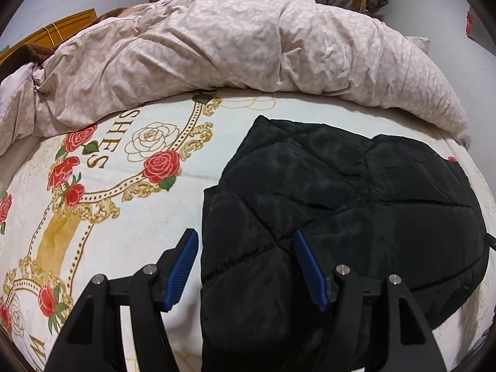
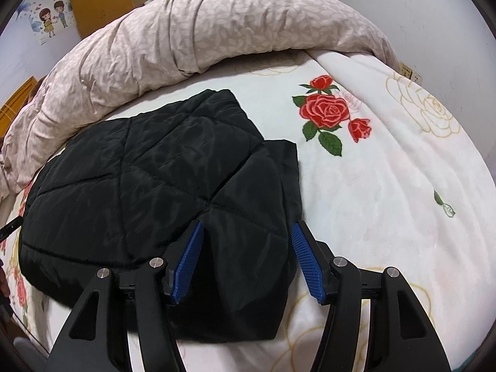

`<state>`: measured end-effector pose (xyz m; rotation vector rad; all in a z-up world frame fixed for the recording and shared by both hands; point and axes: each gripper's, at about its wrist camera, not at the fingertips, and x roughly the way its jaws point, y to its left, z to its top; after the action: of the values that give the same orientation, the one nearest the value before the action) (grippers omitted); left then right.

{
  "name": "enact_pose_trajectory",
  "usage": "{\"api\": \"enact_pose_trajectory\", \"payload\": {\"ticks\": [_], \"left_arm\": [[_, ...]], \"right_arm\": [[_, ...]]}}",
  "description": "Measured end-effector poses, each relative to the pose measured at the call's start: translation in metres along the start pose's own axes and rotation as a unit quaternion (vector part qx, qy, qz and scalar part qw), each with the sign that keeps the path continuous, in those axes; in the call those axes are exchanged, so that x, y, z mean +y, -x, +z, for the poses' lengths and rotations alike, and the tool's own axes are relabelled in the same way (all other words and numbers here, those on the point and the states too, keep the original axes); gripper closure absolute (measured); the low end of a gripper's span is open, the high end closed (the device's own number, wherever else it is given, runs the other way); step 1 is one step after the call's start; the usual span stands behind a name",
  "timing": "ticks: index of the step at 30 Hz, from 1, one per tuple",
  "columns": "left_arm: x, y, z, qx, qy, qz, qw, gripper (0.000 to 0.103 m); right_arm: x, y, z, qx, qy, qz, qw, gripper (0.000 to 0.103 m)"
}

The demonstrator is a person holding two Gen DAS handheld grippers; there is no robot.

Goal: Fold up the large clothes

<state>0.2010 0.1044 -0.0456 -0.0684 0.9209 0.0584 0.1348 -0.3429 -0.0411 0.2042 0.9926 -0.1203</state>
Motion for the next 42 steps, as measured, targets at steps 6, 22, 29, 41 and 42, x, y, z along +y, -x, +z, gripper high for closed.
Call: {"api": "enact_pose_trajectory", "payload": {"ticks": [6,22,29,41,42], "left_arm": [[0.007,-0.015,0.007,0.006,0.004,0.002,1.0000,0.036],[0.034,-0.079,0.011,0.031,0.073,-0.067,0.9946,0.007],[0.039,-0.089,0.001,0.046,0.111,-0.097,0.9880,0.003],[0.020,-0.113,0.008,0.068,0.083,-0.124,0.9864,0.004],[0.019,-0.113,0.009,0.069,0.080,-0.127,0.9863,0.006]], "right_arm": [[-0.007,-0.014,0.008,0.010,-0.008,0.014,1.000,0.038],[-0.035,-0.079,0.012,0.079,-0.077,0.092,0.990,0.017],[-0.039,-0.086,0.008,0.091,-0.083,0.114,0.986,0.014],[-0.028,-0.114,0.025,0.101,-0.062,0.164,0.979,0.021],[-0.029,-0.114,0.025,0.100,-0.065,0.172,0.978,0.027]]}}
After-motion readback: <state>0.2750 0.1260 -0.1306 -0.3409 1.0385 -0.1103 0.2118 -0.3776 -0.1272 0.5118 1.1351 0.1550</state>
